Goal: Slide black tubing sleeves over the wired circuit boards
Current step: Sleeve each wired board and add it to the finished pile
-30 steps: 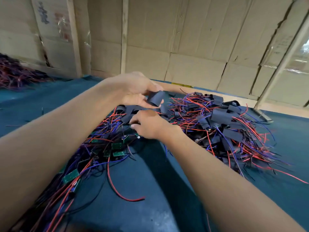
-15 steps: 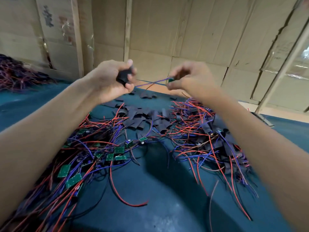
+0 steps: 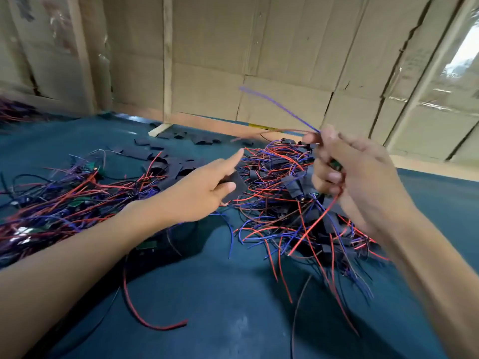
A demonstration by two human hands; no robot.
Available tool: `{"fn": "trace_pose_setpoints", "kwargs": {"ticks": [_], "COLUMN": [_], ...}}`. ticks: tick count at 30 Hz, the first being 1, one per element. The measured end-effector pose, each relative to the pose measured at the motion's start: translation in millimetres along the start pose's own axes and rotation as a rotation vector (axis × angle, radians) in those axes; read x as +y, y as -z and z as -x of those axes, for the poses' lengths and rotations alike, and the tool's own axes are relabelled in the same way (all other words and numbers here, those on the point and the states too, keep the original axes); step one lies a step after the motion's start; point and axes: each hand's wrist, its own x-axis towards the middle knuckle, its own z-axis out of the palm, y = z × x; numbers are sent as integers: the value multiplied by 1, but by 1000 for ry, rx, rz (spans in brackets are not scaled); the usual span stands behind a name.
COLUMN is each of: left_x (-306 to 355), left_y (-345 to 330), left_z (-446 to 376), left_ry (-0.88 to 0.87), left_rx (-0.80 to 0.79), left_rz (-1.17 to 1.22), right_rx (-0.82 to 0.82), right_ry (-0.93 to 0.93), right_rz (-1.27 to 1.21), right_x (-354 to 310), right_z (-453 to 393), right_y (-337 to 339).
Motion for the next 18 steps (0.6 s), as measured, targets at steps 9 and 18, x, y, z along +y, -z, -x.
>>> {"fn": "trace_pose_setpoints", "kwargs": {"ticks": [9,18], "left_x": [20,40], "left_y": [-10,-14], "left_z": [15,20], "left_ry": [-29,-162], "left_rx": [-325,-245], "left_rz": [-40,348], "right_rx": [257,406], "right_ry": [-84,109], "right_rz": [-777,-797], "right_x": [5,-1], "right_z": [0,0], "right_y": [1,-3]}}
